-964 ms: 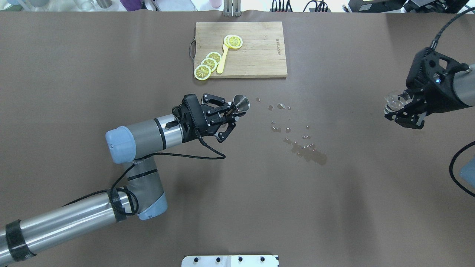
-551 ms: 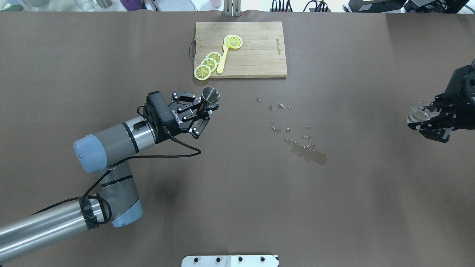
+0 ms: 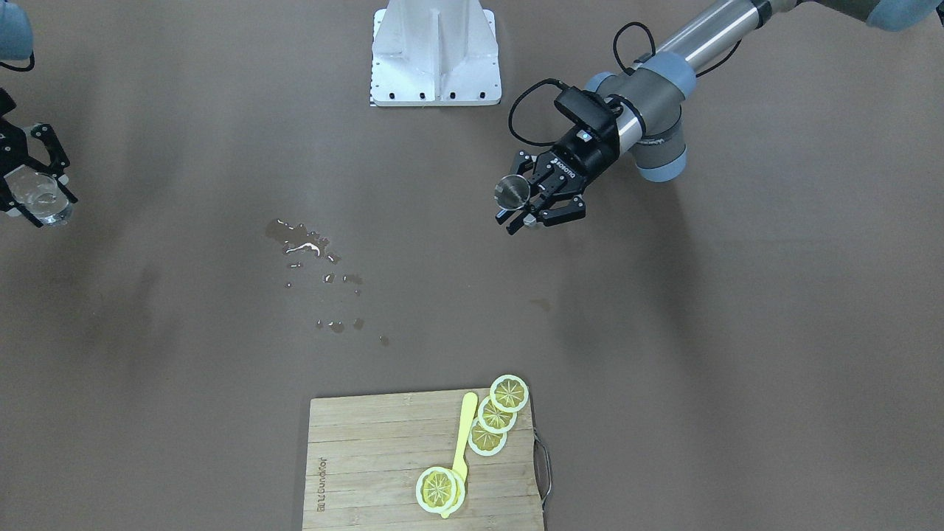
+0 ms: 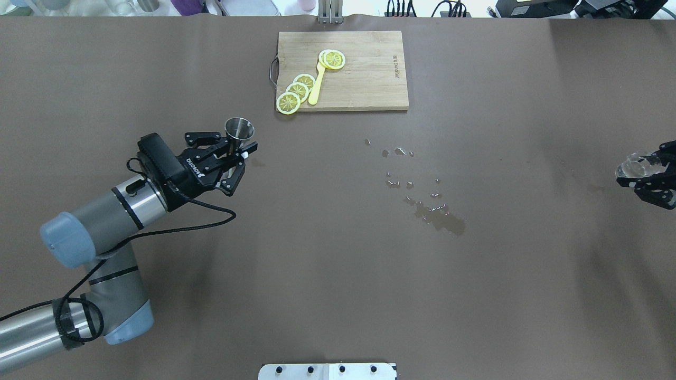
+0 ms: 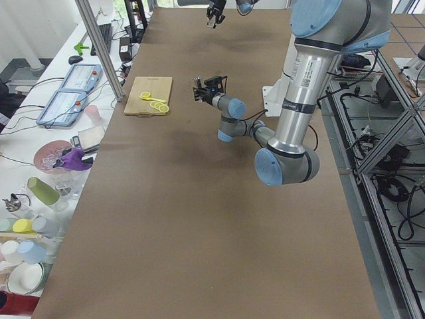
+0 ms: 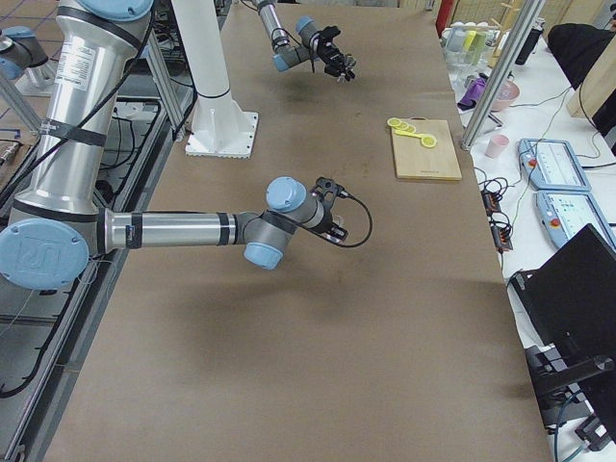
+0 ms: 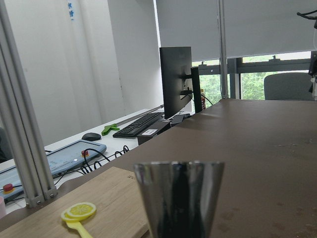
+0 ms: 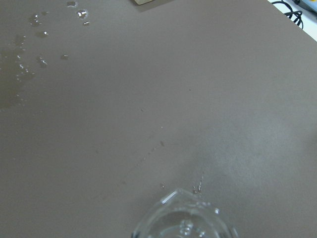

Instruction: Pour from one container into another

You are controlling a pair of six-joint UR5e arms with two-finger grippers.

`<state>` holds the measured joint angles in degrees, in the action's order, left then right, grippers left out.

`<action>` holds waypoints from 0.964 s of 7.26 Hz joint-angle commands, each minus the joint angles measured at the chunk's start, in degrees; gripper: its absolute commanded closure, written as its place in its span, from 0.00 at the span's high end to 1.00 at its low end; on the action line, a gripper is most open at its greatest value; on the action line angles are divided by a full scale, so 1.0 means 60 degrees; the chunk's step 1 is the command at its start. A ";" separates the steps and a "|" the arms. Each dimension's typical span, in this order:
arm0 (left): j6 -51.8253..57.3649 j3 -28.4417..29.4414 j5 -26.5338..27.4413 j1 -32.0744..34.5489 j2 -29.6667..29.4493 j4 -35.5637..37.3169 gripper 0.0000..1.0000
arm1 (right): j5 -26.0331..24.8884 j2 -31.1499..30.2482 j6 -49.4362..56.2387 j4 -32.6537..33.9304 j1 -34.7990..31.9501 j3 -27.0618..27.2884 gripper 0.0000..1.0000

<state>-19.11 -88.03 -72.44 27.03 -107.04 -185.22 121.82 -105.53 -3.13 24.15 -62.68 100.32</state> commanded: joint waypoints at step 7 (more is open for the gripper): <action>-0.1224 -0.1236 0.3325 -0.0637 0.2559 0.0811 0.00 | 0.0101 0.0243 -0.1499 -0.4929 -0.0393 -0.4645 0.00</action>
<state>-25.92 -94.59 -54.97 23.61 -93.50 -181.17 122.42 -104.74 -10.58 -1.82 -64.97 76.07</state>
